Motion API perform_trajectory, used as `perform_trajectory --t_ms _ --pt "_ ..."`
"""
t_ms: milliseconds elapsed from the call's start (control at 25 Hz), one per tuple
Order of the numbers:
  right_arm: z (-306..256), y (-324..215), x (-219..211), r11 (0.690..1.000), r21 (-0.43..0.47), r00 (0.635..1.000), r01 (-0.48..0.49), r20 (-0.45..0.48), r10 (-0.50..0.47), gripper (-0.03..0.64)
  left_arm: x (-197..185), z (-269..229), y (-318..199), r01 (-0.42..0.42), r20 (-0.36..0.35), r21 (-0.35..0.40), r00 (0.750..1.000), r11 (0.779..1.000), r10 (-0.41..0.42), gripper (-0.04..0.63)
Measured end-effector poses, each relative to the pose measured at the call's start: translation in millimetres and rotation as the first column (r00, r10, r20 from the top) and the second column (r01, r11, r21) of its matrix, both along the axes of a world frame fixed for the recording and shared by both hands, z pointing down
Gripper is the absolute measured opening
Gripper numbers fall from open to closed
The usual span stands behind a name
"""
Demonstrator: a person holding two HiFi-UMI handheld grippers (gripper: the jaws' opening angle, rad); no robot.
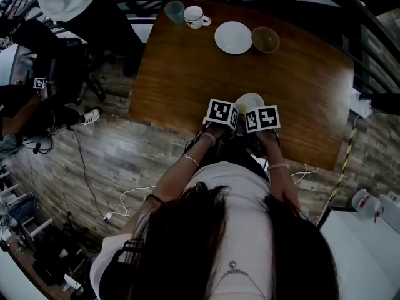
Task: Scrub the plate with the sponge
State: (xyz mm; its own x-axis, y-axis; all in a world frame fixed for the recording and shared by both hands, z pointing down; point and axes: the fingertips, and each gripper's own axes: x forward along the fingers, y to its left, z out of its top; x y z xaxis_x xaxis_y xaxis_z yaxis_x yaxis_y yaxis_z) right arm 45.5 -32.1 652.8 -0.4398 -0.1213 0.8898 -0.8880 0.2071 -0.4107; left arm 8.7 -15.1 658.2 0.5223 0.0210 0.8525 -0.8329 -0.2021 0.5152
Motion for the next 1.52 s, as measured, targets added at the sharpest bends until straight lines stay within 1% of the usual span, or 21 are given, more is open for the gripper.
perform_trajectory --t_ms 40,120,200,320,360,440,520,640,720,760,840,880,960,1040,1120,1280,1360,1440,1520 --pt "1 3 -7 1.000 -0.011 1.000 0.025 0.014 -0.025 0.071 0 0 0 0.005 -0.002 -0.007 1.000 1.000 -0.005 0.078" --pt "2 3 -5 0.999 -0.022 0.999 0.027 0.028 -0.026 0.071 0 1 -1 0.008 -0.007 -0.018 1.000 1.000 -0.009 0.078" --pt "3 -4 14 1.000 -0.022 1.000 -0.017 0.012 0.017 0.072 1 2 -2 0.001 -0.007 -0.013 1.000 1.000 -0.001 0.078" --pt "2 -15 50 0.994 0.011 0.993 -0.104 -0.049 0.105 0.072 1 2 -3 -0.003 -0.007 0.000 1.000 1.000 0.003 0.078" --pt "1 -17 57 0.991 0.020 0.990 -0.132 -0.052 0.133 0.071 1 2 -3 -0.003 -0.007 0.001 1.000 1.000 0.003 0.078" --pt "1 -16 57 0.986 0.024 0.985 -0.165 -0.044 0.166 0.071 1 1 -2 -0.005 -0.002 0.006 1.000 1.000 0.005 0.078" --pt "1 -8 41 0.991 0.008 0.990 -0.137 -0.035 0.137 0.071 1 1 -1 -0.003 0.002 0.010 1.000 1.000 0.003 0.078" --pt "2 7 14 0.997 -0.051 0.998 -0.053 0.013 0.054 0.071 2 1 -3 0.006 0.004 0.006 1.000 1.000 -0.006 0.078" --pt "2 12 13 0.997 -0.065 0.999 -0.039 0.026 0.041 0.071 2 1 -2 0.008 0.005 0.002 1.000 1.000 -0.008 0.078" --pt "2 12 20 0.998 -0.055 0.999 -0.044 0.010 0.044 0.071 2 1 -2 0.008 0.005 0.003 1.000 1.000 -0.008 0.078" --pt "-1 5 47 0.997 -0.009 0.995 -0.081 -0.052 0.080 0.071 3 1 -2 0.008 0.005 0.012 1.000 1.000 -0.008 0.078" --pt "-4 1 60 0.993 0.010 0.991 -0.115 -0.065 0.116 0.071 2 1 -2 0.008 0.006 0.018 1.000 1.000 -0.008 0.078" --pt "-7 -4 73 0.981 0.012 0.980 -0.196 -0.031 0.196 0.071 1 1 -3 0.008 0.010 0.025 1.000 1.000 -0.008 0.078" --pt "-6 -2 69 0.973 -0.011 0.973 -0.232 -0.001 0.232 0.071 0 1 -3 0.012 0.012 0.024 1.000 1.000 -0.012 0.077" --pt "-2 8 53 0.979 -0.032 0.979 -0.202 -0.001 0.202 0.071 1 1 -3 0.014 0.013 0.022 1.000 1.000 -0.015 0.075" --pt "-2 34 10 0.993 -0.067 0.994 -0.100 0.031 0.102 0.071 0 1 -3 0.018 0.015 0.021 1.000 1.000 -0.018 0.075" --pt "-3 41 5 0.995 -0.069 0.996 -0.073 0.037 0.075 0.071 0 1 -3 0.020 0.014 0.019 1.000 1.000 -0.020 0.075" --pt "-4 39 20 0.994 -0.058 0.995 -0.092 0.020 0.094 0.071 1 0 -2 0.020 0.012 0.019 1.000 1.000 -0.020 0.075" --pt "-5 29 45 0.986 -0.039 0.987 -0.163 0.005 0.163 0.071 1 1 -3 0.020 0.011 0.020 1.000 1.000 -0.020 0.075"
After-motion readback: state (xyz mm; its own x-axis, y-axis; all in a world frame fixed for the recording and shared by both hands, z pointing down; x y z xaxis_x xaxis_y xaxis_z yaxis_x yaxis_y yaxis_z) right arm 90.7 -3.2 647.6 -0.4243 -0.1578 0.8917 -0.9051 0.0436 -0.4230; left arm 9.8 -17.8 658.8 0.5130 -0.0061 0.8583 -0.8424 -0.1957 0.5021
